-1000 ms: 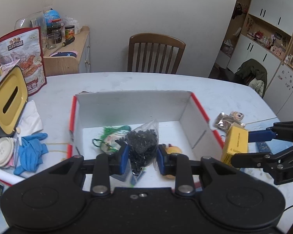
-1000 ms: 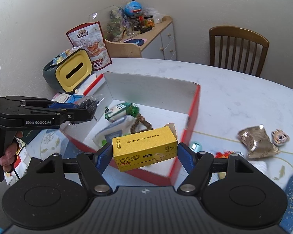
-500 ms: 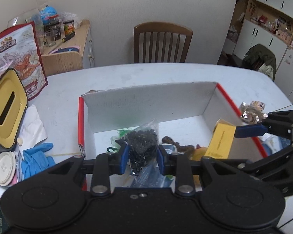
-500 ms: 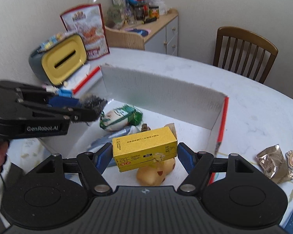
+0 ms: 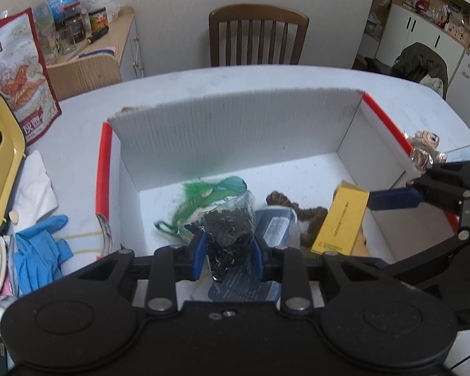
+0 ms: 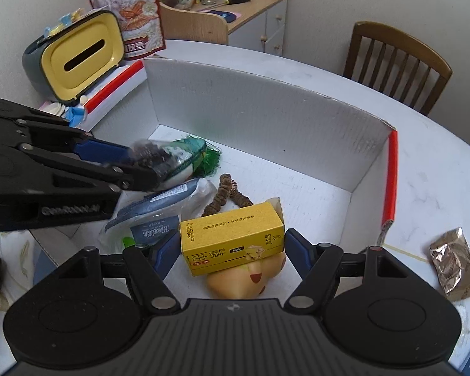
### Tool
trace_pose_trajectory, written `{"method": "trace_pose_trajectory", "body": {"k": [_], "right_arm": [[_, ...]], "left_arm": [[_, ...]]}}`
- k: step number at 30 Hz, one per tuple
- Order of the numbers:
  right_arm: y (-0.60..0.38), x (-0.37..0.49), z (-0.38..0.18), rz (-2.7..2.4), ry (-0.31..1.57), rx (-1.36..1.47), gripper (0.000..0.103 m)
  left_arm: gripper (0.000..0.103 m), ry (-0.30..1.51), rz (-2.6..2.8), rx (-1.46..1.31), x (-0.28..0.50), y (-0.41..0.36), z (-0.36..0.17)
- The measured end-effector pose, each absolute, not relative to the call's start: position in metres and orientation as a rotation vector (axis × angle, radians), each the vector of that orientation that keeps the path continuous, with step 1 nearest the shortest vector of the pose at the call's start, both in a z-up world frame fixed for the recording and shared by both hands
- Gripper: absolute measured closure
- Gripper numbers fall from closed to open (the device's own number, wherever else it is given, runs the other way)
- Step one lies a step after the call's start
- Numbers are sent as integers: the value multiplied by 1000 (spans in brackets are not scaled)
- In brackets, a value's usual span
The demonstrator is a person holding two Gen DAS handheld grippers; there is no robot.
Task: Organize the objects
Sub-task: 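Carry the bead bag and yellow box over the red box with both tools, then open both tools to drop the bead bag and yellow box into the box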
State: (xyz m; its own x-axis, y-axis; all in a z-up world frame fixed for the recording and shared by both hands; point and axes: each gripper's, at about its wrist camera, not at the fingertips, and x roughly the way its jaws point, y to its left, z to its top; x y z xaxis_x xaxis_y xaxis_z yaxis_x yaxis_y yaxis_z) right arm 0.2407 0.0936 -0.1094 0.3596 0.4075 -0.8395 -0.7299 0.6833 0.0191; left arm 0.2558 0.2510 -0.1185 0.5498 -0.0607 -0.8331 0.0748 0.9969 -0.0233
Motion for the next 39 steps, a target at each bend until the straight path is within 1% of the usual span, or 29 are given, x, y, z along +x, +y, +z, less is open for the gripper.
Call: {"method": "trace_pose_trajectory", "body": {"k": [11,18,20,22,25,30,32,34,39], "right_arm": [[86,239,-108,789,954,-338,30],[77,235,-101,813,938,-321,28],[72,234,-97,818,933,-306,28],[65,233,-90,826,923,-294,28],[53,231,-79,838,905,-269,25],[31,229,-62,853,883,-212,24],[23,228,-57,858,872,-193,22],[16,228,-53,861,865,-183,21],[-10,229,-46,851,856,-148,21]], "left_arm": [[71,1071,-79,3,252,251,-134],[68,1093,-71,6,249,249,-134],[66,1094,-73,-1,247,249,-134],[57,1088,-79,0,245,247,-132],[49,1071,-77,11,239,242,-128],[39,1037,-77,13,233,237,-119],[37,1025,-75,23,231,234,-115],[32,1012,-77,26,228,231,-111],[26,974,-85,29,221,221,-99]]}}
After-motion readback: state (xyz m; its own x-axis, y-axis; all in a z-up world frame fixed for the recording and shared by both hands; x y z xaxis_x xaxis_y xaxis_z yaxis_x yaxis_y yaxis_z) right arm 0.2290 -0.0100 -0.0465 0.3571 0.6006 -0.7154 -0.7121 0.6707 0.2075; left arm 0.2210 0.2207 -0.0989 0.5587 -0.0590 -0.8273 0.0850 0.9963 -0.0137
